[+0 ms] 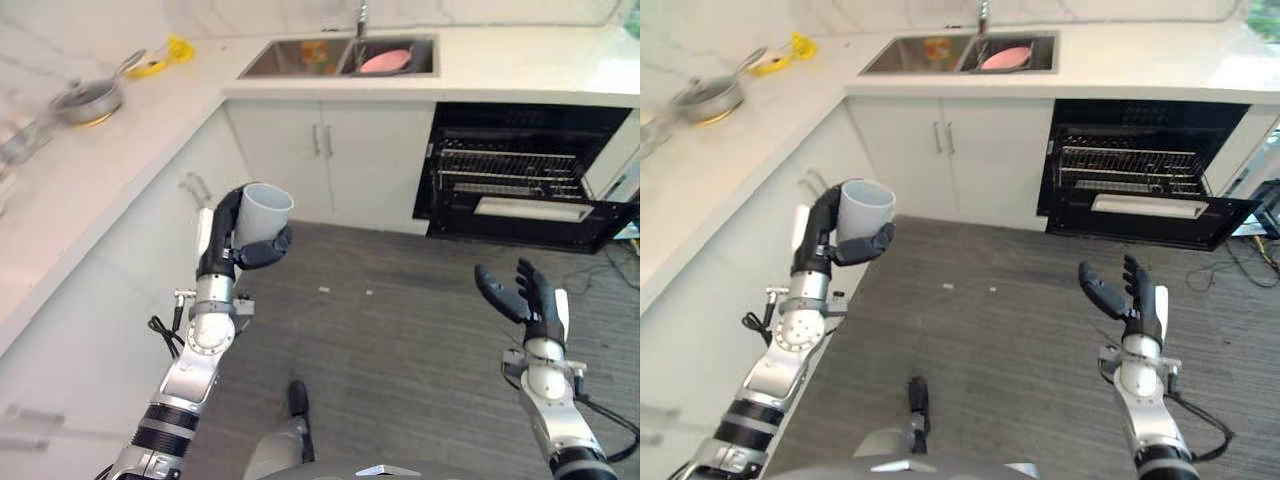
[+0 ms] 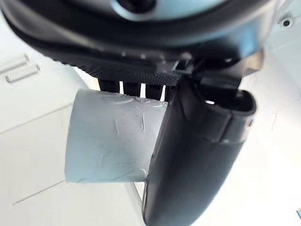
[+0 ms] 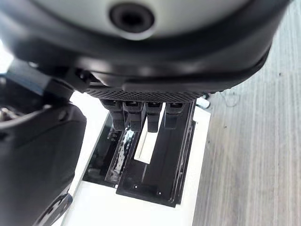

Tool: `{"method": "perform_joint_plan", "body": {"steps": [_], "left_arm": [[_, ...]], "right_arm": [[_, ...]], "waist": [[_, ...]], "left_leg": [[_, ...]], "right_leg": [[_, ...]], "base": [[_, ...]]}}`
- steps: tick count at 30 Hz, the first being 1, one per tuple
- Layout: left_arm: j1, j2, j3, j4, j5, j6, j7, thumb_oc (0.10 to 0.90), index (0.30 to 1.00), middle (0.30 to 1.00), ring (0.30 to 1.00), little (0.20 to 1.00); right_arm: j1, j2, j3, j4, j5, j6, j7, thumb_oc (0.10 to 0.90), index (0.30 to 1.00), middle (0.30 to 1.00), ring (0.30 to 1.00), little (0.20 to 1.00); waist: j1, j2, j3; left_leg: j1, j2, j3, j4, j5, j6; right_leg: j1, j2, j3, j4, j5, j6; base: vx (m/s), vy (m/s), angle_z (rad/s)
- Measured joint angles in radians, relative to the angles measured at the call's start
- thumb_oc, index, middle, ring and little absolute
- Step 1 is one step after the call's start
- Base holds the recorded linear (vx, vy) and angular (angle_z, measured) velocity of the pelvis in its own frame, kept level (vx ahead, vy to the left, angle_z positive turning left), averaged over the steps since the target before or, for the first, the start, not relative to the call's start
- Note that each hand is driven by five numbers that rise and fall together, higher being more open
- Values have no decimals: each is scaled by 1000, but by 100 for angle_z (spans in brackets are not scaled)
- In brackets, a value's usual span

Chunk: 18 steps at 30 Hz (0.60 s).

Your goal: Place the dishes in the dishwasher.

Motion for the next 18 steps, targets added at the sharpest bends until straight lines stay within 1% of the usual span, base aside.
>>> {"method": "perform_joint_plan", "body": {"steps": [1,2,3,4,5,6,7,8,9,10,11,12,13,14,15,16,17,18], "left_arm": [[47,26,33,8,13,9,1,400,300,300,300,300],[47,26,33,8,13,9,1,400,300,300,300,300],[92,-5,84,10,15,34,11,400,300,300,300,300],[93,-6,83,16,14,40,20,400,300,300,300,300],[79,-9,66,10,15,37,21,400,300,300,300,300],[61,5,49,9,16,33,20,400,300,300,300,300],[33,21,32,10,17,36,6,400,300,300,300,300],[4,31,10,13,17,36,5,400,300,300,300,300],[-37,34,-9,22,18,37,-1,400,300,300,300,300],[-79,34,-36,34,18,37,-4,400,300,300,300,300],[-110,28,-51,36,18,38,-7,400,300,300,300,300],[-133,21,-58,31,19,37,-4,400,300,300,300,300],[-150,19,-57,29,23,36,1,400,300,300,300,300],[-147,25,-57,30,29,37,1,400,300,300,300,300],[-148,24,-58,38,31,37,-6,400,300,300,300,300],[-154,43,-58,48,31,31,-15,400,300,300,300,300],[-166,63,-73,23,33,29,-26,400,300,300,300,300],[-118,42,-54,-30,34,24,-16,400,300,300,300,300]], "right_arm": [[-34,0,26,-22,-36,8,22,800,900,900,900,900],[-34,0,26,-22,-36,8,22,800,900,900,900,900],[26,26,-7,-180,-63,4,33,800,900,900,900,900],[89,58,-38,-252,-72,-27,31,800,900,900,900,900],[114,67,-66,-284,-77,-28,35,800,900,900,900,900],[129,70,-85,-320,-81,-30,45,800,900,900,900,900],[137,96,-116,-344,-98,-45,53,800,900,900,900,900],[136,112,-129,-366,-97,-50,53,800,900,900,900,900],[131,112,-129,-385,-98,-47,60,800,900,900,900,900],[133,107,-129,-407,-98,-46,77,800,900,900,900,900],[130,104,-126,-427,-99,-46,92,800,900,900,900,900],[116,101,-111,-443,-99,-46,98,800,900,900,900,900],[91,102,-92,-447,-97,-46,105,800,900,900,900,900],[54,102,-58,-436,-96,-43,116,800,900,900,900,900],[41,106,-34,-422,-95,-44,115,800,900,900,900,900],[23,152,0,-379,-92,-46,118,800,900,900,900,900],[27,175,-11,-359,-92,-50,118,800,900,900,900,900],[23,143,-12,-363,-89,-48,119,800,900,900,900,900]], "waist": [[86,-24,3],[86,-24,3],[83,-37,11],[63,-79,13],[42,-109,11],[27,-118,14],[23,-129,15],[9,-133,12],[0,-119,22],[-6,-92,40],[-19,-59,66],[-26,-19,96],[-28,10,121],[-20,43,140],[-18,43,147],[-30,-109,162],[-49,-163,141],[-38,-108,111]], "left_leg": [[79,-26,-161,7,29,3],[79,-26,-161,7,29,3],[140,-26,-67,18,141,93],[170,-60,-11,49,230,82],[181,-71,25,79,169,109],[176,-81,55,109,139,139],[176,-90,56,113,140,152],[178,-92,64,113,132,162],[187,-92,67,110,132,162],[206,-89,65,108,129,157],[228,-79,69,108,122,158],[254,-62,81,110,105,164],[280,-42,130,103,90,164],[323,-35,204,73,86,135],[339,-39,216,98,54,4],[225,-148,203,317,64,-125],[135,-128,217,433,-19,110],[149,23,151,289,3,115]], "right_leg": [[-6,-32,146,49,-41,52],[-6,-32,146,49,-41,52],[4,-48,181,123,-24,137],[38,-72,167,158,7,185],[24,-79,162,202,44,200],[10,-73,151,260,74,217],[-53,-73,138,363,57,248],[-112,-56,136,455,43,248],[-186,-23,133,561,32,246],[-248,13,130,659,19,241],[-313,60,125,759,20,245],[-409,108,94,868,19,244],[-510,109,-6,926,11,231],[-597,79,-175,887,5,196],[-621,72,-226,802,17,119],[-611,-53,-219,573,110,22],[-607,-112,-193,411,198,73],[-629,-58,-245,381,209,137]], "base": [[228,128,-312],[251,194,-278],[303,284,-86],[383,361,-97],[349,332,-10],[235,220,-17],[233,198,-18],[204,177,-33],[187,212,-32],[173,329,-27],[140,363,-34],[200,311,-53],[213,178,-102],[156,88,-109],[165,60,-85],[128,20,3],[153,17,3],[183,-42,-67]]}}
